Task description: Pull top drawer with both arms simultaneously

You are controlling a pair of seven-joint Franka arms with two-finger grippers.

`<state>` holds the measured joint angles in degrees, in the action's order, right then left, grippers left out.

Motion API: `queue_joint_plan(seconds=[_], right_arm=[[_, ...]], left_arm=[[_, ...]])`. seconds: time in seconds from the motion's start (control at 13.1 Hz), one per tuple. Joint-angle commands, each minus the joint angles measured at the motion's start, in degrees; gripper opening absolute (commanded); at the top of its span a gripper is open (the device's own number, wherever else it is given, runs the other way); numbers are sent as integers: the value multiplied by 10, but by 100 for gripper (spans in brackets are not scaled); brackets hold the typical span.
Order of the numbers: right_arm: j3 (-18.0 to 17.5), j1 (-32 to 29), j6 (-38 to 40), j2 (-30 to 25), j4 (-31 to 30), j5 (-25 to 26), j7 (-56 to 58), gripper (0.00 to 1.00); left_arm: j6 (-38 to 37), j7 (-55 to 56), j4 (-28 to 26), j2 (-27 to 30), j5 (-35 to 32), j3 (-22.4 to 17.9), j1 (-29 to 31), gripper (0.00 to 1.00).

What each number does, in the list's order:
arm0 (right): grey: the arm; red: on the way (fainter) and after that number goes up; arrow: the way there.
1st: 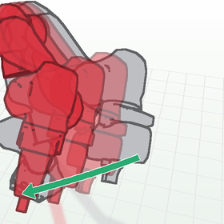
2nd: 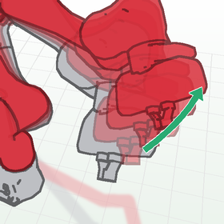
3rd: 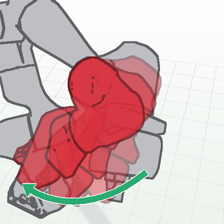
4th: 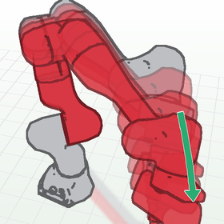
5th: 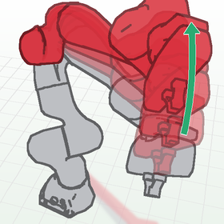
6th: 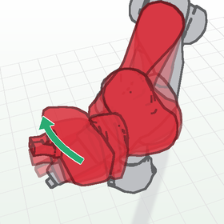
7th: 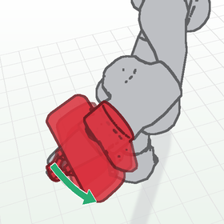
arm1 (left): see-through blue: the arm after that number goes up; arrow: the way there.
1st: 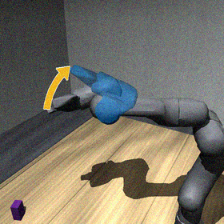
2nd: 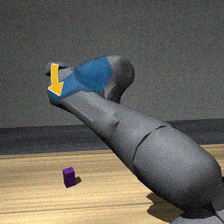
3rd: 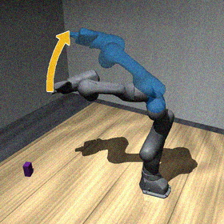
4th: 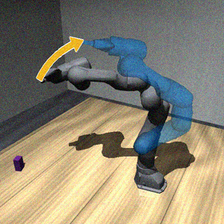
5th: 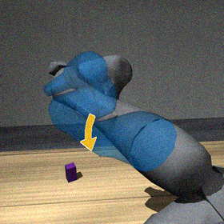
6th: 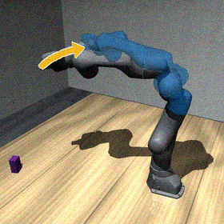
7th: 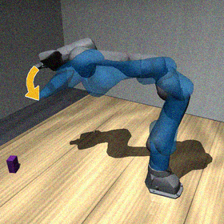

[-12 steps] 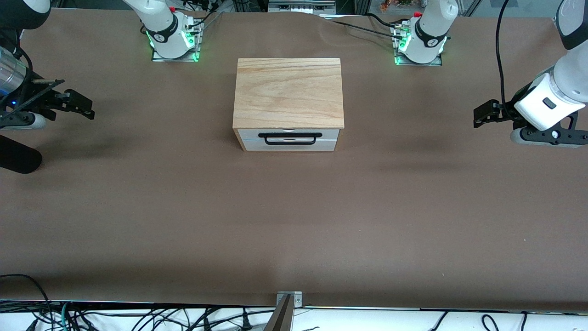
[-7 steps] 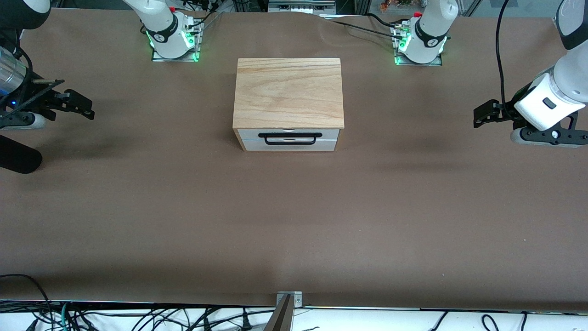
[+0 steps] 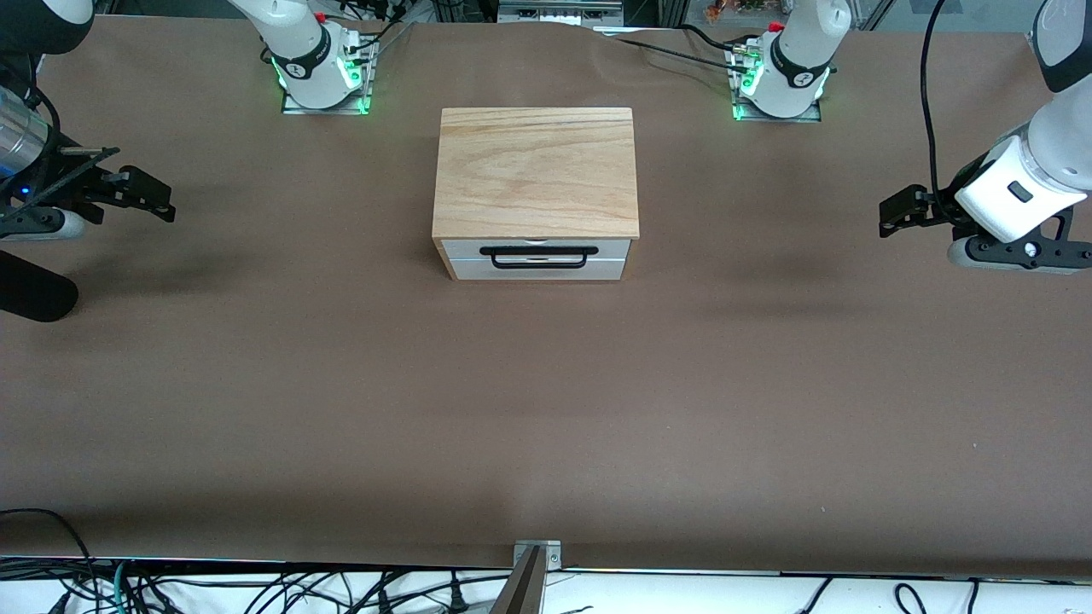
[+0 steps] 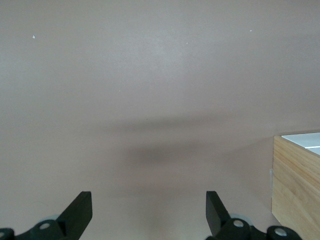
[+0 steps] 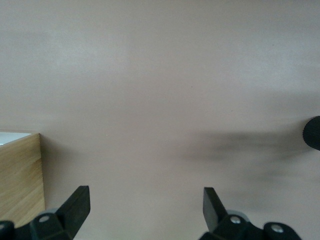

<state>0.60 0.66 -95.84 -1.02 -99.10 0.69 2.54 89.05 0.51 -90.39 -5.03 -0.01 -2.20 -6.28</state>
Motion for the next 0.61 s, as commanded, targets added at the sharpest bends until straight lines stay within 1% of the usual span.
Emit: queue_joint_plan(seconds=[0.0,0.38,0.54], right_arm=[[-5,-8,6,4,10,-5,10,100],[-6,-8,6,4,10,-5,9,100],[-6,-8,6,4,10,-5,9,100]], left_arm=[[30,-2,1,-18,11,0,0,100],[106,3,-9,-57,16,0,1,100],[181,3,-65,-58,39,0,1,100]])
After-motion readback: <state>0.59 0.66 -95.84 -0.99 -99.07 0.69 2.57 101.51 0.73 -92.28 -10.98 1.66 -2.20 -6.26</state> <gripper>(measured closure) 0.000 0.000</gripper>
